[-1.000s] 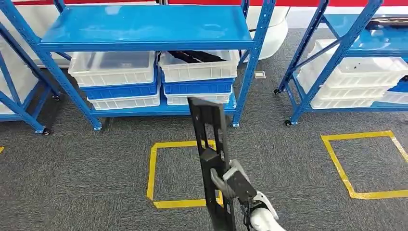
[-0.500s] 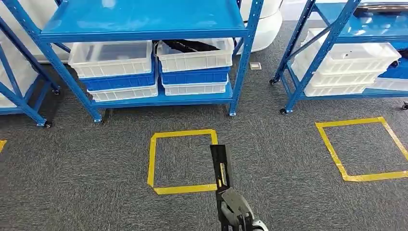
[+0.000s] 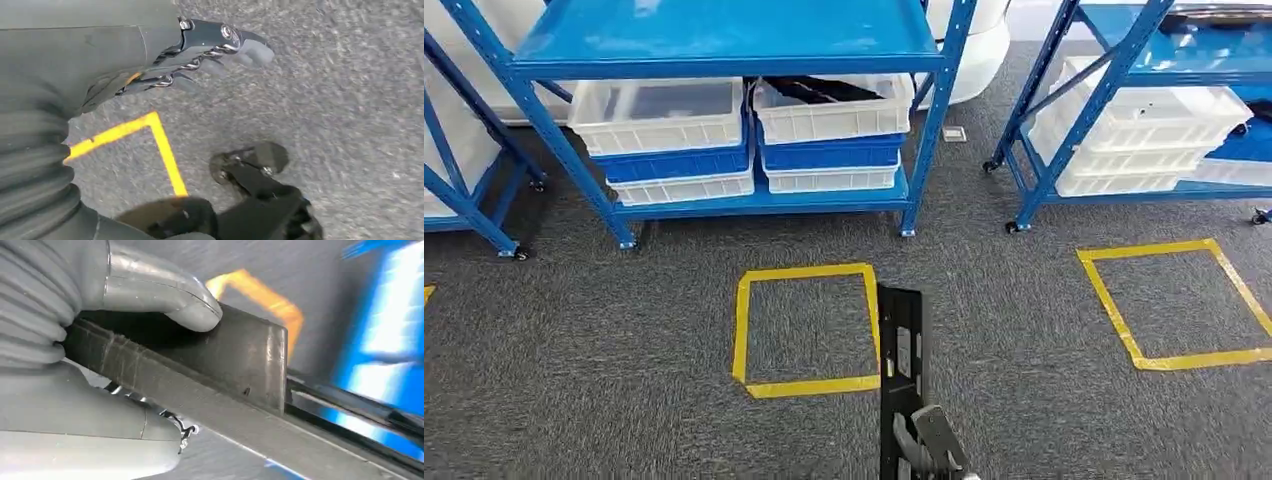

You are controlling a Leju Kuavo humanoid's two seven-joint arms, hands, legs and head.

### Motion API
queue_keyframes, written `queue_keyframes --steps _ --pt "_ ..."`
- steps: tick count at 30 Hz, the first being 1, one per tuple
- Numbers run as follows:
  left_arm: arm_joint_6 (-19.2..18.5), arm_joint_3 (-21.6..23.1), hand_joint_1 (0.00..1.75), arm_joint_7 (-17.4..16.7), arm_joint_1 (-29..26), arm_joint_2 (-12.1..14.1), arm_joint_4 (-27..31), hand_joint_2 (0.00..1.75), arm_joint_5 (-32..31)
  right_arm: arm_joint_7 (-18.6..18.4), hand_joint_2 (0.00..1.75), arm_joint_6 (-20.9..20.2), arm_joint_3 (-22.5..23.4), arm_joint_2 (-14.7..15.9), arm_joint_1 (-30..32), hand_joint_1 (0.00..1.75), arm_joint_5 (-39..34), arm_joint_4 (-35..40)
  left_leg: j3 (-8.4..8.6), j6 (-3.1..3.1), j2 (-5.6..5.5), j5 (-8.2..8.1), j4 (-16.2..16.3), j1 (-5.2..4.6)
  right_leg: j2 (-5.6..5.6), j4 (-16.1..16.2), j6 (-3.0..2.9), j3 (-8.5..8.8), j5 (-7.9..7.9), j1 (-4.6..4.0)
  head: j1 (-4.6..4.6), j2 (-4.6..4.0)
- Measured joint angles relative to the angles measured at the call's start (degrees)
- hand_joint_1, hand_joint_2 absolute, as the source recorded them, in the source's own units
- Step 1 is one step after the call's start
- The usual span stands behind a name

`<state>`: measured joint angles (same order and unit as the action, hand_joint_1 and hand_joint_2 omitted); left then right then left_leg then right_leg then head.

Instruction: Take the parts from the cabinet and place them on the table.

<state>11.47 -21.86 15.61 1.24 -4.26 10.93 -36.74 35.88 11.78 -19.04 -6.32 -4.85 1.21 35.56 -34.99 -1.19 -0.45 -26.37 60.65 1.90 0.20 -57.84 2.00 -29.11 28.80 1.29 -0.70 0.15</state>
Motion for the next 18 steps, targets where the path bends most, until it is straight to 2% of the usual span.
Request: queue_keyframes --steps 3,6,8,11,13,18 --pt "-0.26 -0.02 0.0 0.33 0.24 -0.04 0.0 1.75 -1.11 -3.79 1.75 -1.41 0.0 -0.35 0.28 1.75 1.02 16.42 -0.78 0.73 0.0 0.46 0.0 -0.18 0.01 0.54 0.03 -0.81 -0.72 -0.09 0.22 0.0" --pt "-0.52 -0.04 0.0 0.37 0.32 -0.06 0.0 1.75 -1.57 -5.63 1.75 -2.66 -0.22 -0.33 0.1 1.75 0.22 32.38 -0.8 1.02 -0.2 0.54 0.0 -0.39 -0.21 0.89 -0.11 -1.21 -0.84 -0.06 0.22 0.0" --pt "-0.5 -0.2 0.0 0.29 0.34 -0.04 0.0 1.75 -1.59 -5.83 1.75 -3.06 -0.37 0.02 -0.11 1.75 -0.59 40.37 -0.81 1.15 -0.18 0.61 0.01 -0.53 -0.22 0.94 0.29 -1.28 -1.07 0.0 0.24 0.0" --pt "-0.44 -0.35 0.0 0.0 0.37 0.0 0.0 1.75 -1.57 -5.94 1.75 -3.1 -0.68 0.59 0.39 1.75 -1.47 49.36 -0.85 1.45 -0.09 0.81 0.01 -0.7 -0.21 0.95 0.91 -1.49 -1.33 -0.11 0.18 0.0" --pt "-0.41 -0.44 0.0 -0.13 0.35 0.02 0.0 1.75 -1.55 -5.94 1.75 -3.08 -0.87 1.03 0.64 1.75 -1.6 52.83 -0.86 1.5 -0.05 0.86 0.0 -0.7 -0.2 0.94 1.34 -1.56 -1.45 -0.11 0.2 0.0" --pt "-0.41 -0.66 0.0 -0.28 0.35 0.07 0.0 1.75 -1.53 -5.92 1.75 -1.79 -2.1 2.34 1.23 1.75 -1.16 60.7 -0.86 1.39 0.0 1.06 -0.02 -0.65 -0.19 0.61 1.32 -1.76 -1.46 -0.27 0.18 0.0"
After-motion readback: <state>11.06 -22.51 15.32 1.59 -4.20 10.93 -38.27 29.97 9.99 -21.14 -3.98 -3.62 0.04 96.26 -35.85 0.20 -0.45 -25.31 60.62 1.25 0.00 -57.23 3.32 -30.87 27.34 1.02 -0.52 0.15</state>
